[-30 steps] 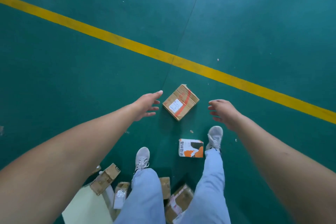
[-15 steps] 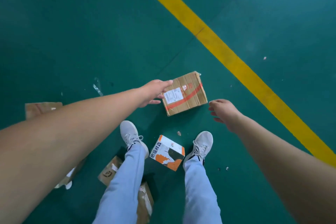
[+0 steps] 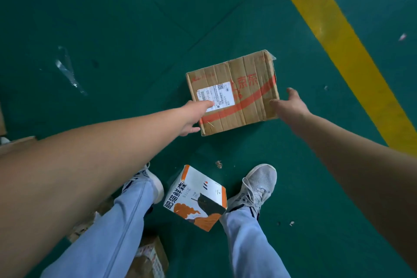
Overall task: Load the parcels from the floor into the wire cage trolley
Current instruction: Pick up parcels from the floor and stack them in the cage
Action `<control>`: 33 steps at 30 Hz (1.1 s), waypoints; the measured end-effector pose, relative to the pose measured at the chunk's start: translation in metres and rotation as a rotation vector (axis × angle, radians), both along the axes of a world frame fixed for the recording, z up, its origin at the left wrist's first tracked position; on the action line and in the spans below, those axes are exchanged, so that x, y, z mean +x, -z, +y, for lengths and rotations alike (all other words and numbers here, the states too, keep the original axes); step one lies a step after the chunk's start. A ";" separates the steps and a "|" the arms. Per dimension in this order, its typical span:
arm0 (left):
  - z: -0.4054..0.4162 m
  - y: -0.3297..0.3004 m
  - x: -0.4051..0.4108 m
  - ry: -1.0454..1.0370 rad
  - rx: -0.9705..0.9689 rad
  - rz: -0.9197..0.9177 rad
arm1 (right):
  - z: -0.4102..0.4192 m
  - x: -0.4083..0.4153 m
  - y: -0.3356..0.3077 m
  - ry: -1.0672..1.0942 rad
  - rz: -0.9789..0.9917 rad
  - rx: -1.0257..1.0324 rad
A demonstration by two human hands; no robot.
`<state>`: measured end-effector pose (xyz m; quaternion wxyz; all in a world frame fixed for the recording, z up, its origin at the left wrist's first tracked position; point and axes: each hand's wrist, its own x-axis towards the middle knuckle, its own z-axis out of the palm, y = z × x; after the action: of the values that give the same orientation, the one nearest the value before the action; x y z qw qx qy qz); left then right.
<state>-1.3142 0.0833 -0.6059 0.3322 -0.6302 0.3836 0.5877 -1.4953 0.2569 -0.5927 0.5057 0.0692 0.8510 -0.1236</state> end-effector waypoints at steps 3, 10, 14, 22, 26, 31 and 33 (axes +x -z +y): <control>0.007 0.027 0.002 -0.012 0.011 0.017 | -0.003 0.005 0.026 0.040 -0.036 0.019; -0.022 0.024 0.025 -0.061 0.009 0.033 | -0.029 0.021 0.012 0.097 -0.019 -0.043; -0.056 -0.019 0.047 -0.095 -0.024 0.037 | -0.059 0.032 -0.041 0.050 0.010 -0.087; -0.160 -0.226 0.104 -0.338 -0.115 0.166 | -0.178 0.081 -0.248 0.068 -0.026 -0.257; -0.227 -0.353 0.172 -0.431 -0.200 0.164 | -0.260 0.128 -0.389 -0.033 -0.048 -0.369; -0.292 -0.466 0.299 -0.575 -0.264 0.204 | -0.341 0.216 -0.548 -0.181 -0.109 -0.466; -0.318 -0.476 0.378 -0.669 -0.320 0.179 | -0.372 0.265 -0.607 -0.265 -0.142 -0.505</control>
<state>-0.9362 -0.2348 -0.1302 -0.0154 -0.7105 0.2711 0.6491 -1.2300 -0.1155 0.0141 0.5769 -0.1623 0.7575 -0.2591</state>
